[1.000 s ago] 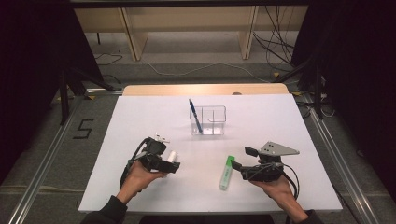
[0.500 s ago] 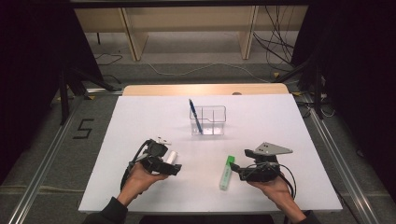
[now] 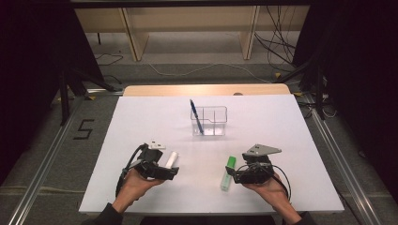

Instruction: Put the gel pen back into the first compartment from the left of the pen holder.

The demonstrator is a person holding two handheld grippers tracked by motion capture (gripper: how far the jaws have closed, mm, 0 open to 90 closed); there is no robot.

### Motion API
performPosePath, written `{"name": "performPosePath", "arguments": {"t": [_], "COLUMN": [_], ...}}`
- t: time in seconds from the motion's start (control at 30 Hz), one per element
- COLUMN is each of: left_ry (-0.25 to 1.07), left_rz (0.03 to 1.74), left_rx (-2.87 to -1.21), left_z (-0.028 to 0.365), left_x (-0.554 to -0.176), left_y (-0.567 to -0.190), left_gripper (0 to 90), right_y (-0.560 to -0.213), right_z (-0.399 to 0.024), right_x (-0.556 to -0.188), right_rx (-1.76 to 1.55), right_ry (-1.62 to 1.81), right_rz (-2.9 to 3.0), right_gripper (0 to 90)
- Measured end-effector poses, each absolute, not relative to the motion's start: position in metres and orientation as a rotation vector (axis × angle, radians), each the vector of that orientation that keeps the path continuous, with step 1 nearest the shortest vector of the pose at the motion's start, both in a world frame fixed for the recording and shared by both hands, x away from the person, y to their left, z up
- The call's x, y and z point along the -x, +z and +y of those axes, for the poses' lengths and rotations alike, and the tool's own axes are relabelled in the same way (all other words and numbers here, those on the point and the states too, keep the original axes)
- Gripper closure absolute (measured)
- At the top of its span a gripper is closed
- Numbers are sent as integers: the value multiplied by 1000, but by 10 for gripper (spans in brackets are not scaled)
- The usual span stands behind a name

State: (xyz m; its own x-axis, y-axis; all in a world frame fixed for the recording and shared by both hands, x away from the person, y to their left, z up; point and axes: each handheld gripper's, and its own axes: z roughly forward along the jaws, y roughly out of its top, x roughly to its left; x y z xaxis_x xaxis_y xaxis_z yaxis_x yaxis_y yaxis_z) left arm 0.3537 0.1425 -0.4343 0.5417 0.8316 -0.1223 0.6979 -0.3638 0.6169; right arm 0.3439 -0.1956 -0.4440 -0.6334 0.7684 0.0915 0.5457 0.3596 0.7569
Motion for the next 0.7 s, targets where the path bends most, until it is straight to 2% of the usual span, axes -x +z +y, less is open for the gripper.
{"name": "performPosePath", "arguments": {"t": [0.7], "left_ry": [295], "left_rz": [1216], "left_rx": [-2088], "left_z": [160], "left_x": [-343], "left_y": [-436], "left_gripper": [141], "right_y": [-449], "right_z": [-181], "right_x": [-361], "right_rx": [-1251], "right_ry": [985], "right_rz": [2416], "right_gripper": [167]}}
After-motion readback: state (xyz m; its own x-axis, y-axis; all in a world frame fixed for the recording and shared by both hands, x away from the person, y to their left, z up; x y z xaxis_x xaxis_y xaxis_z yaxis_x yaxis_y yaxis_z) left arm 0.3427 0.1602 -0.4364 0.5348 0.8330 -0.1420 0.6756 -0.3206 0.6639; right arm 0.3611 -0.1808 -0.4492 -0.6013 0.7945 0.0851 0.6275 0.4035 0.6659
